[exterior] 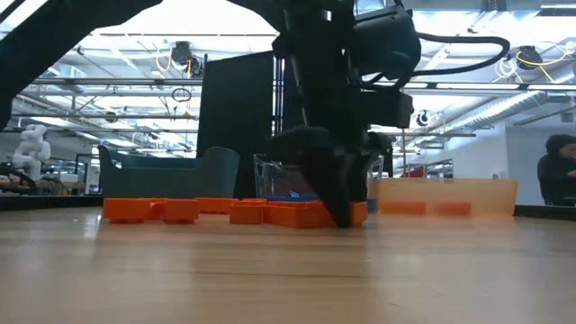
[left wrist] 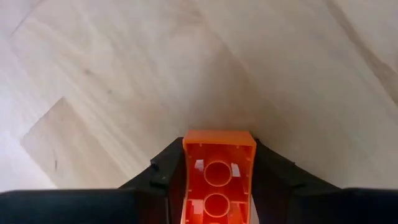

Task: Sort blocks
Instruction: Put the orange game piece into the orange transparent bin

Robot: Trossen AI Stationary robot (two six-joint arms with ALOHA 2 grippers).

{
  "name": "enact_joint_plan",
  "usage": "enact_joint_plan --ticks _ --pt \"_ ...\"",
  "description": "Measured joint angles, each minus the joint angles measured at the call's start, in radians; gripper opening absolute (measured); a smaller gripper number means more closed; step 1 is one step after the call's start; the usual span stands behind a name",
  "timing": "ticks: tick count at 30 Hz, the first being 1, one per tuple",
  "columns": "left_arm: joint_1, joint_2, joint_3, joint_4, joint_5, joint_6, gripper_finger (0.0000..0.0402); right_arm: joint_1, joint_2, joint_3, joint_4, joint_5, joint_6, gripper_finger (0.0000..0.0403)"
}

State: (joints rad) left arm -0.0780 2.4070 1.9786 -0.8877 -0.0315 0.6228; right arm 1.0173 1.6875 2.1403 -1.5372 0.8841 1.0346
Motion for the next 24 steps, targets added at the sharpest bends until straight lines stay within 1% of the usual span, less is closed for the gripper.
enact_joint_plan --ticks 4,7,10,12,16,19,24 --pt "0.009 -0.002 0.021 0.024 -0.010 -0.130 0.0135 0.000 0.000 0.000 0.000 0.000 0.010 0.0000" --pt "0.038 -0.002 0.055 0.142 -0.017 -0.279 0.0135 0.000 0.000 0.000 0.000 0.000 0.008 0.0000" --pt "0.073 -0.006 0.114 0.218 -0.004 -0.413 0.0135 0.000 0.000 0.000 0.000 0.005 0.007 0.0000" --pt "0.090 -0.007 0.158 0.251 0.014 -0.472 0.0135 0.000 0.000 0.000 0.000 0.005 0.007 0.0000" --pt "0.111 -0.009 0.247 0.368 0.017 -0.532 0.0135 0.000 0.000 0.000 0.001 0.005 0.008 0.0000" --pt "0.127 -0.012 0.300 0.498 -0.038 -0.546 0.0135 0.000 0.000 0.000 0.001 0.005 0.008 0.0000" --pt "0.167 -0.013 0.317 0.766 -0.157 -0.670 0.0135 0.000 0.000 0.000 0.000 0.005 0.006 0.0000"
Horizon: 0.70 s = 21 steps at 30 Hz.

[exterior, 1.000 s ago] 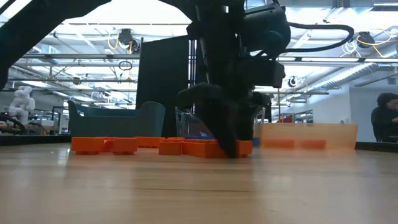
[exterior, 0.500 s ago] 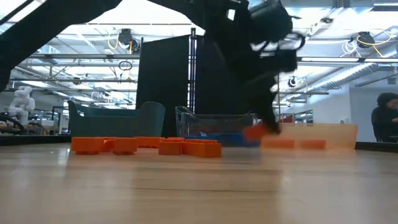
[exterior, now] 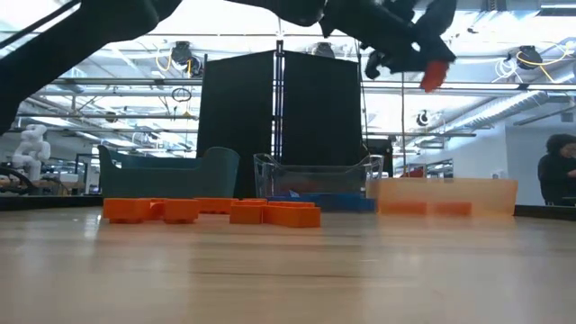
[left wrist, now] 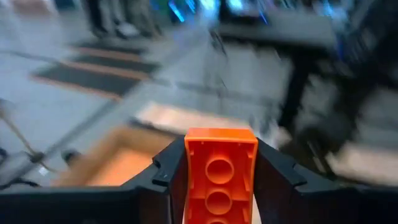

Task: Sort blocks
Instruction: Put the orange game piece into the orange transparent bin

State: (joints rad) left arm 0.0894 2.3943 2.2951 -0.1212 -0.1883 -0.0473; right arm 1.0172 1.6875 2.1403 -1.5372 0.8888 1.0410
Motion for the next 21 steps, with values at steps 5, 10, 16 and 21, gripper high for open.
enact_joint_plan --ticks 5,10,16,21 --pt "0.021 0.015 0.002 0.195 -0.188 0.000 0.0135 0.000 0.000 0.000 -0.001 0.000 -0.010 0.0000" --pt "0.054 0.068 0.001 0.336 -0.321 0.004 0.0135 0.000 0.000 0.000 -0.020 0.000 -0.014 0.0000" --pt "0.095 0.134 0.001 0.397 -0.329 -0.077 0.0135 0.000 0.000 0.000 -0.033 0.000 -0.013 0.0000" --pt "0.116 0.164 0.001 0.386 -0.308 -0.122 0.0135 0.000 0.000 0.000 -0.034 0.000 -0.023 0.0000"
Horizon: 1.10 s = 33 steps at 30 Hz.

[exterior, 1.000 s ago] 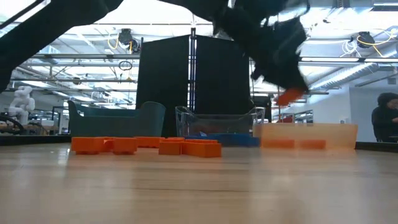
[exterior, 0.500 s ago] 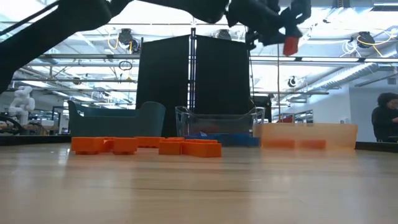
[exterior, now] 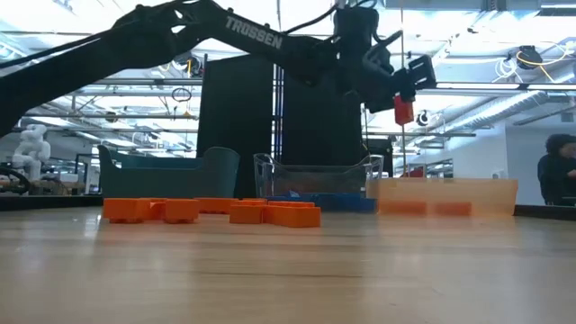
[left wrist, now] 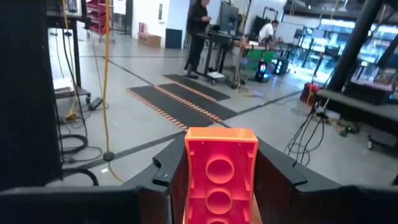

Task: Sort blocks
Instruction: Put the orange game piece into the orange transparent bin

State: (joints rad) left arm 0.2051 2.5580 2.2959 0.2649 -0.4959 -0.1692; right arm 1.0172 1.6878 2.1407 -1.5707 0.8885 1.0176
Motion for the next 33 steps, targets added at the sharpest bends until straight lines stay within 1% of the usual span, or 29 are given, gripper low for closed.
enact_joint_plan --ticks 3,6,13,16,18,20,29,33 --pt "0.004 0.015 0.000 -0.006 0.010 -0.072 0.0135 0.000 0.000 0.000 0.000 0.000 -0.007 0.0000" --pt "0.010 0.037 0.000 -0.045 0.051 -0.147 0.0135 0.000 0.000 0.000 0.000 0.000 -0.009 0.0000" --pt "0.011 0.057 0.000 -0.118 0.055 -0.278 0.0135 0.000 0.000 0.000 0.000 0.000 -0.017 0.0000" --pt "0.014 0.067 0.000 -0.119 0.061 -0.318 0.0135 0.000 0.000 0.000 0.000 0.000 -0.021 0.0000" --pt "0.020 0.068 0.000 -0.145 0.085 -0.379 0.0135 0.000 0.000 0.000 0.000 0.000 -0.024 0.0000" --pt "0.022 0.075 0.001 -0.156 0.082 -0.422 0.0135 0.000 0.000 0.000 0.000 0.000 -0.027 0.0000" --pt "0.027 0.081 0.001 -0.243 0.080 -0.452 0.0135 -0.001 0.000 0.000 0.000 0.001 -0.032 0.0000" --pt "0.031 0.081 0.001 -0.248 0.080 -0.451 0.0135 -0.002 0.000 0.000 0.000 0.003 -0.032 0.0000"
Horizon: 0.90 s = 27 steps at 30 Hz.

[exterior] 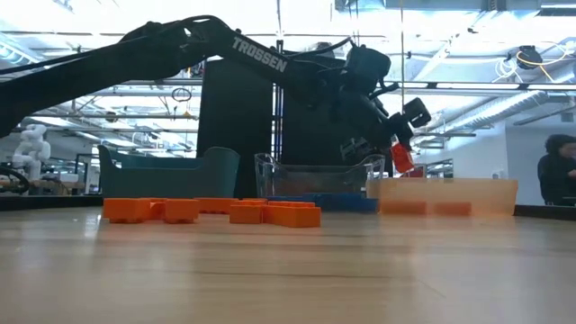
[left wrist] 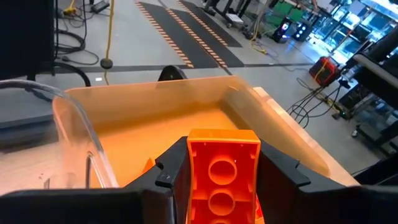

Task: Sort blocks
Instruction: Put the orange game piece into the orange transparent bin

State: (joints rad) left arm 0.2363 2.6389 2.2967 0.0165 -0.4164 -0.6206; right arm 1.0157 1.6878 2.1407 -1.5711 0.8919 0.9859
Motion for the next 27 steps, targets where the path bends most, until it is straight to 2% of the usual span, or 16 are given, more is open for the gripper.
enact_joint_plan --ticks 13,20,27 --pt "0.000 0.000 0.000 0.007 -0.002 0.033 0.0137 0.000 0.000 0.000 0.000 0.001 -0.003 0.0000" --pt "0.000 0.000 0.000 0.009 -0.004 0.035 0.0248 0.000 0.000 0.000 0.000 0.001 -0.003 0.0000" --pt "0.000 0.000 0.000 0.041 -0.003 0.031 0.0269 0.001 0.000 0.000 0.000 0.001 -0.003 0.0000"
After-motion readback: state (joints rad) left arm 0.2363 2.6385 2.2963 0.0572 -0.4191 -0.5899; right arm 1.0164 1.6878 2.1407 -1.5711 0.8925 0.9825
